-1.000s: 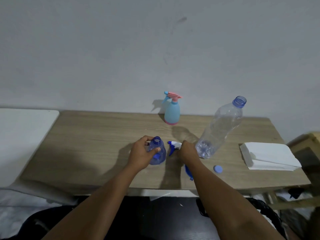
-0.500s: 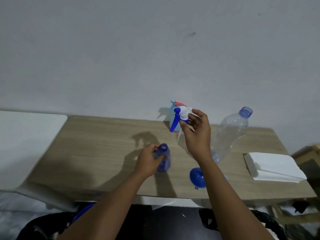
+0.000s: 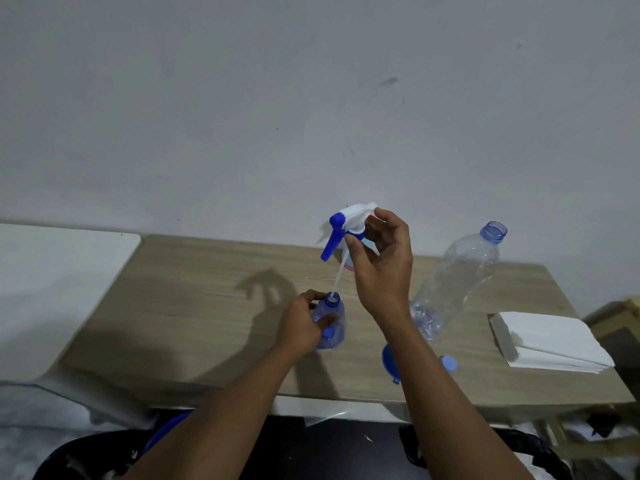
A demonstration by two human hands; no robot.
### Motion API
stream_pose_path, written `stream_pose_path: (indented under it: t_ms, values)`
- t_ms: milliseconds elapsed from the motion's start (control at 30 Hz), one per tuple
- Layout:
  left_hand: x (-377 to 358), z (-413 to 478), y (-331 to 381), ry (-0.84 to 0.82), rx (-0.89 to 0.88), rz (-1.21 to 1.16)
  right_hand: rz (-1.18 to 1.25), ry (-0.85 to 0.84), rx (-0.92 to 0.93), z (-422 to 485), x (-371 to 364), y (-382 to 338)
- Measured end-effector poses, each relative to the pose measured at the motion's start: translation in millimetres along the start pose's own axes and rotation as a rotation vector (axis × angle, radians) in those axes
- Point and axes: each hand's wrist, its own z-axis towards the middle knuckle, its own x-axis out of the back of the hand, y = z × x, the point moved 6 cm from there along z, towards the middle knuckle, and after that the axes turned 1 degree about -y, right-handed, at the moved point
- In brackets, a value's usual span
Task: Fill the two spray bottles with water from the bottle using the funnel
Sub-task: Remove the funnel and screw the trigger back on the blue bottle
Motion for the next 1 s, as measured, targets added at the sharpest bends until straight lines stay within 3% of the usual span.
stream_pose_path:
  t_ms: [533, 1000]
  values:
    - [-4, -12, -7, 0.083, -0.158, 0.124, -0.175, 0.078, -0.362, -61, 4, 127]
    - [-4, -13, -12, 0.128, -0.173, 0.110, -0.245, 0.031, -0.371, -65, 5, 134]
